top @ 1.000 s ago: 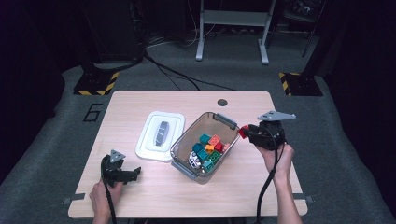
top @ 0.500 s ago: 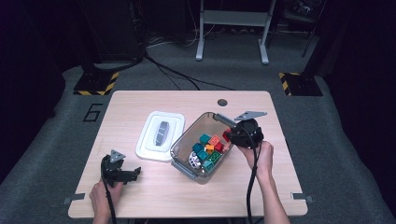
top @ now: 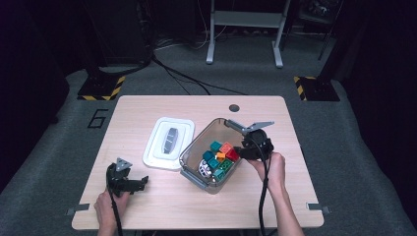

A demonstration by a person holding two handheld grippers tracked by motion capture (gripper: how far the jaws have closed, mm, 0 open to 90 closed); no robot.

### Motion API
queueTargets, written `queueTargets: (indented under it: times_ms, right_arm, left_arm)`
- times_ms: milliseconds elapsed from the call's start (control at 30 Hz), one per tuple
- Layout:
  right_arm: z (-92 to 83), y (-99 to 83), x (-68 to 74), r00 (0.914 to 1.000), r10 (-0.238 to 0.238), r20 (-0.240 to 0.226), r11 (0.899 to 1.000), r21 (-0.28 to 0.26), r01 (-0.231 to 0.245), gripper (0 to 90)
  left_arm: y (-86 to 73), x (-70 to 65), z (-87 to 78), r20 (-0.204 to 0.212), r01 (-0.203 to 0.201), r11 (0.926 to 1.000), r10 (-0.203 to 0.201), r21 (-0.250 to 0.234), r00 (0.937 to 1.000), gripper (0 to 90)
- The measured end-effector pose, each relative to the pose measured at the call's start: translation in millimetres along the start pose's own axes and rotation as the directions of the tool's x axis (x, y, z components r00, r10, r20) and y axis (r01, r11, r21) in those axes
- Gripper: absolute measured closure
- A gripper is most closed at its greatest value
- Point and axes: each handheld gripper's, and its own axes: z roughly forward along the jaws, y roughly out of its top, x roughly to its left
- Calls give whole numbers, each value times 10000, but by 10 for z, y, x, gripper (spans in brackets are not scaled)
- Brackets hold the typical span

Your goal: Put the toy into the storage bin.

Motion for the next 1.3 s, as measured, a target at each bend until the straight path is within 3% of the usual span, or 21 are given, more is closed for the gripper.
queueTargets:
  times_ms: [333, 667, 867, 1000, 1100, 1167, 1233, 1300]
  right_arm:
    - [-256, -258, -116, 9974, 719, -30, 9932, -910, -719, 171]
    - [-315, -857, -356, 9886, 1457, 376, 9873, -689, -1429, 0]
    - [-210, -1218, -521, 9775, 1936, 837, 9802, -584, -1891, 0]
    - [-121, -1439, -589, 9630, 2327, 1357, 9720, -663, -2255, 0]
    - [-7, -1591, -644, 9601, 2306, 1580, 9730, -470, -2260, 0]
    - [57, -1674, -673, 9529, 2412, 1841, 9704, -330, -2392, 0]
    - [97, -1754, -705, 9507, 2497, 1836, 9683, -479, -2451, 0]
    - [131, -1825, -726, 9435, 2521, 2149, 9675, -737, -2417, 0]
  left_arm:
    - [0, 0, 0, 4, -3, 10000, 3, 6, 10000, 0]
    - [-1, -1, 1, -2, 2, 10000, -2, -12, 10000, 0]
    - [-1, -2, 0, 7, 14, 10000, -14, -1, 10000, 0]
    - [1, -1, -1, 9, 6, 10000, -6, 14, 10000, 0]
    - [0, -1, -1, 8, 8, 10000, -8, 14, 10000, 0]
    - [0, -1, -1, 5, 6, 10000, -6, 12, 10000, 0]
    - [0, -1, 0, 8, 12, 10000, -12, 5, 10000, 0]
    - [0, -1, 0, 8, 10, 10000, -10, 4, 10000, 0]
